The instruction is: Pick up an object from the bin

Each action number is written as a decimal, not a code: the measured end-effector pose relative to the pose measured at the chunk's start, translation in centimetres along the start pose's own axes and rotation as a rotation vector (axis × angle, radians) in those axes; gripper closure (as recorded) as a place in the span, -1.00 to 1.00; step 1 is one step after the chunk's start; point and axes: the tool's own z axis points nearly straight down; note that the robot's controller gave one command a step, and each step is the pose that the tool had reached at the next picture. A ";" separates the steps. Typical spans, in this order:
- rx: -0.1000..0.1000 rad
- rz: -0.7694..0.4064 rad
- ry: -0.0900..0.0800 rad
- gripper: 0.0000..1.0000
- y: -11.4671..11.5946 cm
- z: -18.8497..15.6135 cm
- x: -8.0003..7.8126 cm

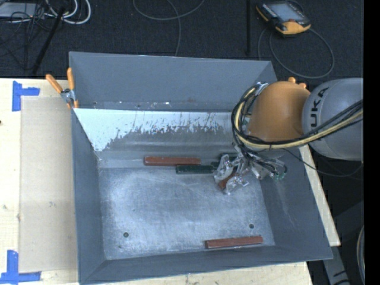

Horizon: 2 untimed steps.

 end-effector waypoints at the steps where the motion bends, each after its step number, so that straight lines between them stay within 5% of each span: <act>1: 0.000 0.001 0.000 1.00 0.0 0.0 0.0; 2: 0.000 0.036 0.002 1.00 3.3 -19.5 1.6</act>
Offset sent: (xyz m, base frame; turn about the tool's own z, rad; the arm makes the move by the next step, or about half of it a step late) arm -0.0314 0.0217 0.1933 0.0360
